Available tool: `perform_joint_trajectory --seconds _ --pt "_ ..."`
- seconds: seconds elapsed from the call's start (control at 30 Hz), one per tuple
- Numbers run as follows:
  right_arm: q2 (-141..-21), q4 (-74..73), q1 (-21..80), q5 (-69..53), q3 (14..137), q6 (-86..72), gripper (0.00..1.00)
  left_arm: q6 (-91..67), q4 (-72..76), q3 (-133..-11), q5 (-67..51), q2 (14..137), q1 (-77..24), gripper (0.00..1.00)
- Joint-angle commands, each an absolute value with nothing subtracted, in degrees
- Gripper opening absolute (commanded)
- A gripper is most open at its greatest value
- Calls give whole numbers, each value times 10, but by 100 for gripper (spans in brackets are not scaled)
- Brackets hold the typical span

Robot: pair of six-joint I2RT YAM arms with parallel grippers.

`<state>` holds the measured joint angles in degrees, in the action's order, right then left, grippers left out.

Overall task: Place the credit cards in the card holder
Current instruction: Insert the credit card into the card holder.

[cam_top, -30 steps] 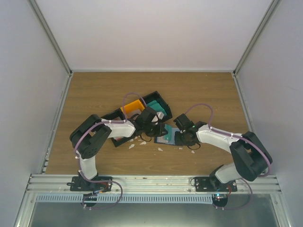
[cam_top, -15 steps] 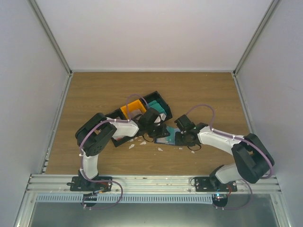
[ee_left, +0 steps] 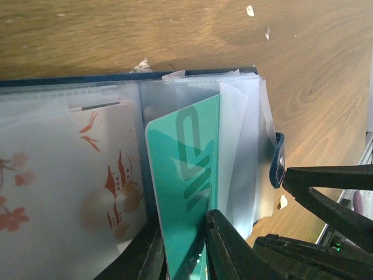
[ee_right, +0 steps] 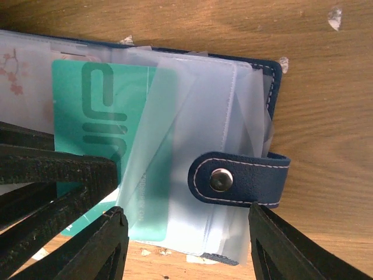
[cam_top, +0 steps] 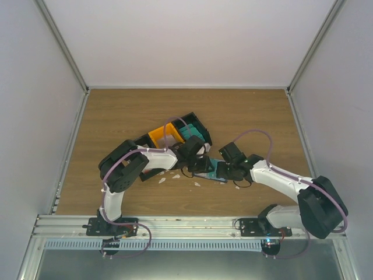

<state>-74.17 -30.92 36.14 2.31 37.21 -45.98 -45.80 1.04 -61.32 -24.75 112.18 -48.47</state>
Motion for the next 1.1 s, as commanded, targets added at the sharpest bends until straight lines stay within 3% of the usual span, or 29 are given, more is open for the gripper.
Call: perform_joint_trajectory --seconds 0.0,0.37,0.8,1.07 --pt "-730 -308 361 47 358 -473 57 -427 -30 -639 -233 1145 -500 23" --pt "-701 -333 353 77 340 -496 56 -389 -85 -683 -211 1150 -527 30" --pt "-701 -331 346 35 325 -488 53 -374 -153 -704 -174 1097 -544 63" --pt "-729 -296 345 2 316 -473 53 -364 -172 -701 -154 1090 -549 64"
